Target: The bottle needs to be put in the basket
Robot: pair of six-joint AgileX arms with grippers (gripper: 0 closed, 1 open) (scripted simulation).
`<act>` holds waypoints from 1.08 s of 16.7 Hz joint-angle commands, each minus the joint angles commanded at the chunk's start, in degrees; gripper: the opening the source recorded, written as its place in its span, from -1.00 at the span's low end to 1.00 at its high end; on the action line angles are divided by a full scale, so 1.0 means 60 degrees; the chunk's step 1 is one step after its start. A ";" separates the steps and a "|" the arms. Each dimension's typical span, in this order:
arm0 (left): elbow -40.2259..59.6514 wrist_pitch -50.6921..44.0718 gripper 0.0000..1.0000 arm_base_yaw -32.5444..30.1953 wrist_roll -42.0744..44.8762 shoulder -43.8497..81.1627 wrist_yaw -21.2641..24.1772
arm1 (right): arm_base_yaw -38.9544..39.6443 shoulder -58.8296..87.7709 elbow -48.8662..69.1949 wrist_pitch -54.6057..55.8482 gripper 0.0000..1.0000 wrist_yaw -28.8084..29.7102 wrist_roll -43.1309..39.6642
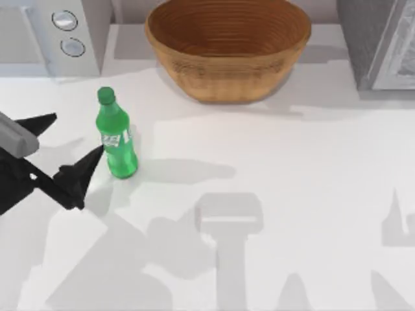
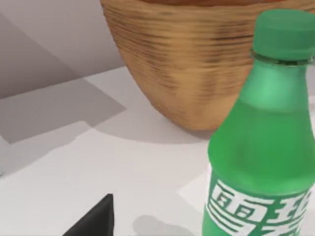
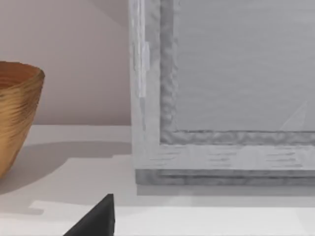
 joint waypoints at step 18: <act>0.1836 0.2192 1.00 -0.0929 -0.0088 0.3825 0.0510 | 0.0000 0.0000 0.0000 0.0000 1.00 0.0000 0.0000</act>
